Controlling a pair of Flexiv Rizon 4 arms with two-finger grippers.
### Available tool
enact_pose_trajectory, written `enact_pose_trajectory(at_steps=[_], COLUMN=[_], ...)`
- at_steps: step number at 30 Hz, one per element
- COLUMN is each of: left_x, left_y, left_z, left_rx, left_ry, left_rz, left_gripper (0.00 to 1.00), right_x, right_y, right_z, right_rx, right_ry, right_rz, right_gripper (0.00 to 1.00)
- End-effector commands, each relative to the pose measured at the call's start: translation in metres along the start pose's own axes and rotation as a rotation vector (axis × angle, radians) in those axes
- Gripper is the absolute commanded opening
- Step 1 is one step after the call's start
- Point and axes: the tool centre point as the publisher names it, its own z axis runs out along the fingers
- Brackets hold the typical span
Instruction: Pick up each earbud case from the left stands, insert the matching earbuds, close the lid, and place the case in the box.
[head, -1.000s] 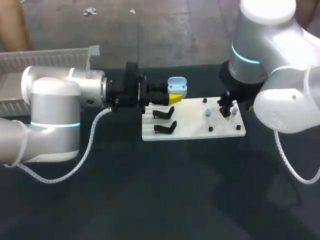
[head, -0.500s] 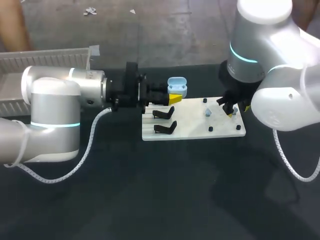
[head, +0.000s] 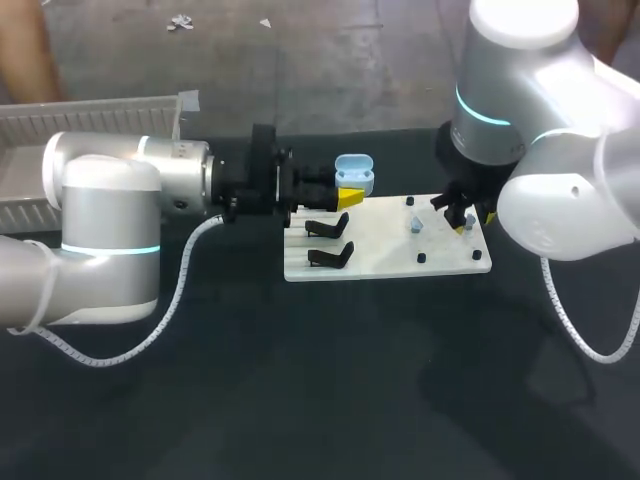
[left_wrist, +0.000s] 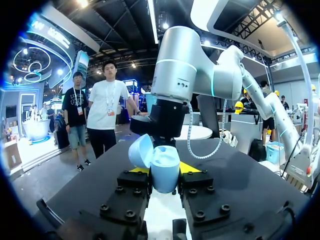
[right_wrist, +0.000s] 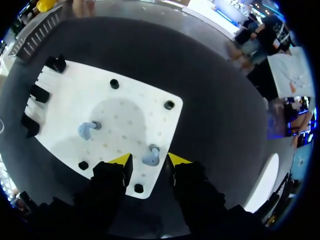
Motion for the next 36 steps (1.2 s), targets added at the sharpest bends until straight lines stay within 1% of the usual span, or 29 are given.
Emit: enact_pose_trajectory(at_steps=[1, 10, 12, 14, 17, 25, 29, 30, 31, 33, 36], left_x=[0.0007, 0.0007, 0.0007, 0.0007, 0.0007, 0.0007, 0.0007, 0.0007, 0.0007, 0.0007, 0.0007], left_y=[-0.002, -0.002, -0.002, -0.002, -0.002, -0.002, -0.002, -0.002, -0.002, -0.002, -0.002], left_z=[-0.0001, -0.0001, -0.0001, -0.0001, -0.0001, -0.0001, -0.0001, -0.0001, -0.0001, -0.0001, -0.0001], left_rx=[-0.007, -0.007, -0.007, -0.007, -0.007, -0.007, -0.007, -0.007, -0.007, -0.007, -0.007], left_ry=[-0.005, -0.005, -0.005, -0.005, -0.005, -0.005, -0.005, -0.005, -0.005, -0.005, -0.005], left_rz=[0.004, 0.004, 0.004, 0.004, 0.004, 0.004, 0.004, 0.004, 0.004, 0.004, 0.004], left_gripper=[0.0, 0.0, 0.0, 0.0, 0.0, 0.0, 0.0, 0.0, 0.0, 0.0, 0.0], right_x=[-0.0017, -0.002, -0.0017, -0.0015, -0.0011, -0.0016, -0.0032, -0.0036, -0.0043, -0.0048, -0.0047], right_y=[0.001, 0.0008, 0.0005, 0.0001, -0.0003, -0.0003, -0.0006, -0.0006, -0.0003, -0.0004, -0.0016], right_z=[0.0002, 0.0004, 0.0006, 0.0007, 0.0015, 0.0041, 0.0051, 0.0052, 0.0048, 0.0042, 0.0029], right_rx=[0.005, 0.007, 0.007, 0.007, 0.005, 0.011, 0.011, 0.011, 0.011, 0.016, 0.017], right_ry=[0.001, 0.005, 0.005, 0.007, 0.009, 0.017, 0.017, 0.018, 0.017, 0.017, 0.02], right_rz=[0.003, 0.01, 0.013, 0.014, 0.016, 0.015, 0.017, 0.017, 0.018, 0.02, 0.025], right_gripper=[0.4, 0.37, 0.35, 0.29, 0.31, 0.24, 0.24, 0.22, 0.16, 0.0, 0.0])
